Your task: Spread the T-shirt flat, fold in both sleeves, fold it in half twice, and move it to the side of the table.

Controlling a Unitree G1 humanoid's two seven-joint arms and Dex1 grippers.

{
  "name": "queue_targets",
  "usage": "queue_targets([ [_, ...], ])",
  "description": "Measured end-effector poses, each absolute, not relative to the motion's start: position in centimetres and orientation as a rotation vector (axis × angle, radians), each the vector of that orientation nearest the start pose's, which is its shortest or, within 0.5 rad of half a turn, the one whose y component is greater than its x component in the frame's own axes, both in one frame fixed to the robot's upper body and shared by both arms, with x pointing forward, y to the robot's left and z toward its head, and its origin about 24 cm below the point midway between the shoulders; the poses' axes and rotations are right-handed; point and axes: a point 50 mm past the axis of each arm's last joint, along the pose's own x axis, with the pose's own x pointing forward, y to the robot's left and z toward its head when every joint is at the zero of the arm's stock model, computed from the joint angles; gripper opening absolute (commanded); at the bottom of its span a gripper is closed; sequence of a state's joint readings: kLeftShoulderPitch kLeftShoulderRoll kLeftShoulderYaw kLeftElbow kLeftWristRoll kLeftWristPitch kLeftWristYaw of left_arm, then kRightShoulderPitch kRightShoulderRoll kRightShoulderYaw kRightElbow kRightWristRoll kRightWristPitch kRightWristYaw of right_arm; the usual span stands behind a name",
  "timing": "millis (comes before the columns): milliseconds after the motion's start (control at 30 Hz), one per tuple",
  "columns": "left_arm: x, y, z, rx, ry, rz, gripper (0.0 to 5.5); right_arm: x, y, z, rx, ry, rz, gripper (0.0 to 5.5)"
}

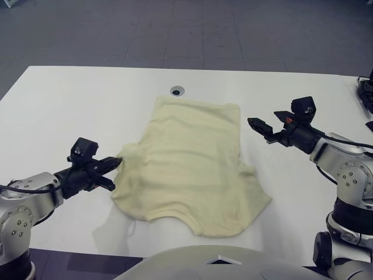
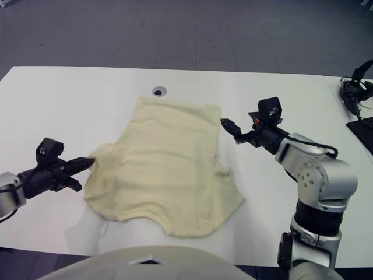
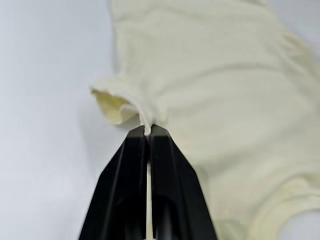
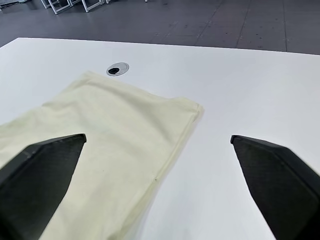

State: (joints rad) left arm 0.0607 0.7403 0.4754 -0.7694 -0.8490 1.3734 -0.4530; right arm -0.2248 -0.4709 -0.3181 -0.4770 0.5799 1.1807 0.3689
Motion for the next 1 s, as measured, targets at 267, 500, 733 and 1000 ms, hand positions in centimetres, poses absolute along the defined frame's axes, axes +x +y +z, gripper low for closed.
queue_targets([
  [267,18.3,17.6,10.8,0.064,0.741,-0.679,0.73,24.6,-20.6,13.1,0.152,0.467,0.444,5.4],
  [500,16.4,16.1,10.7,-0.191,0.597,-0.611,2.04,18.9,-25.1,10.9,0.39,0.824,0.471,5.4],
  [733,16.3,17.7,13.5,-0.294,0.4,-0.479,3.35,15.3,-26.3,10.1,0.347,1.112,0.545,4.72],
  [1000,17.1,18.3,15.0,-0.251,0.387,-0.478,4.96,14.4,-24.4,9.1,0.35,1.13,0.617,3.09],
])
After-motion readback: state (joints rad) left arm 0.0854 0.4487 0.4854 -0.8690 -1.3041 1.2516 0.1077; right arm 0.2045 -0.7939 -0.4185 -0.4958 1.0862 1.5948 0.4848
